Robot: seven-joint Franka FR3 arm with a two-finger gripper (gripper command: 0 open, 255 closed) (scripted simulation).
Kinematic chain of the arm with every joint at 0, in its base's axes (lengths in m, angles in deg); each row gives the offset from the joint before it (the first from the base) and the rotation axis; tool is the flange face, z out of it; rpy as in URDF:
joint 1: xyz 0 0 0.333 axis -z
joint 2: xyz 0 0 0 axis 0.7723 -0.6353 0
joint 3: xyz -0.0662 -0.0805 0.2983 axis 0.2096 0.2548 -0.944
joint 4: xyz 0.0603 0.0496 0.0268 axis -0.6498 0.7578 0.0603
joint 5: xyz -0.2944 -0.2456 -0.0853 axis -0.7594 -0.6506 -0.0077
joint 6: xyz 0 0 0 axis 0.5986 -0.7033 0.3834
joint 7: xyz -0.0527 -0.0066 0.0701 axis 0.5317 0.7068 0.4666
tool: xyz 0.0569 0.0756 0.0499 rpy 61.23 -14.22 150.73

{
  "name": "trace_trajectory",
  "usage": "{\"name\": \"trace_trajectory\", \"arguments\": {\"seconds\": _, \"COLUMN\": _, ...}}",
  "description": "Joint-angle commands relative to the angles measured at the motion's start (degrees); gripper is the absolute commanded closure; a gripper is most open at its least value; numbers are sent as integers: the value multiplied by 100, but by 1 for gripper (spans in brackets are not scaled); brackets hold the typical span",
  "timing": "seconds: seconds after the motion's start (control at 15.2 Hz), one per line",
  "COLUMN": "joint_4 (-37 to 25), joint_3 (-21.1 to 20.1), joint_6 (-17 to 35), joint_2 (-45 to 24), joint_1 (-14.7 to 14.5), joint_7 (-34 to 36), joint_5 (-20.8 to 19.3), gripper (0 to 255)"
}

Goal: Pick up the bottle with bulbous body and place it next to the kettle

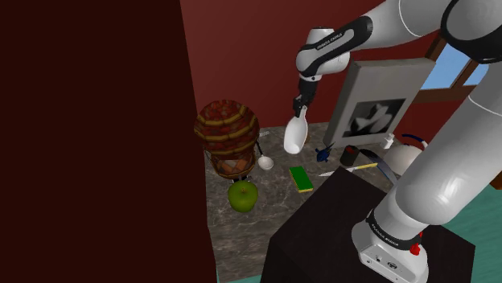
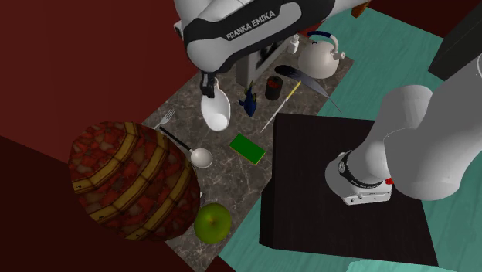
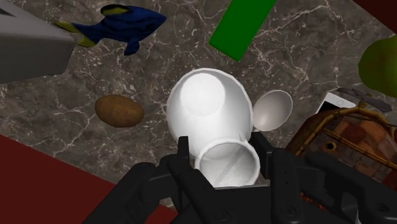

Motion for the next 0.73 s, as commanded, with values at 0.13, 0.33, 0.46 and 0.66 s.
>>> {"name": "trace_trajectory", "arguments": {"seconds": 0.13, "joint_4": -164, "joint_3": -13, "joint_6": -320, "joint_2": 164, "joint_1": -10, "joint_7": 65, "joint_5": -66, "gripper": 255}}
{"name": "trace_trajectory", "arguments": {"seconds": 0.33, "joint_4": -287, "joint_3": -20, "joint_6": -550, "joint_2": 276, "joint_1": -12, "joint_7": 97, "joint_5": -107, "gripper": 255}}
{"name": "trace_trajectory", "arguments": {"seconds": 0.46, "joint_4": -375, "joint_3": -26, "joint_6": -703, "joint_2": 345, "joint_1": -13, "joint_7": 116, "joint_5": -130, "gripper": 255}}
{"name": "trace_trajectory", "arguments": {"seconds": 0.66, "joint_4": -516, "joint_3": -34, "joint_6": -933, "joint_2": 438, "joint_1": -14, "joint_7": 141, "joint_5": -161, "gripper": 255}}
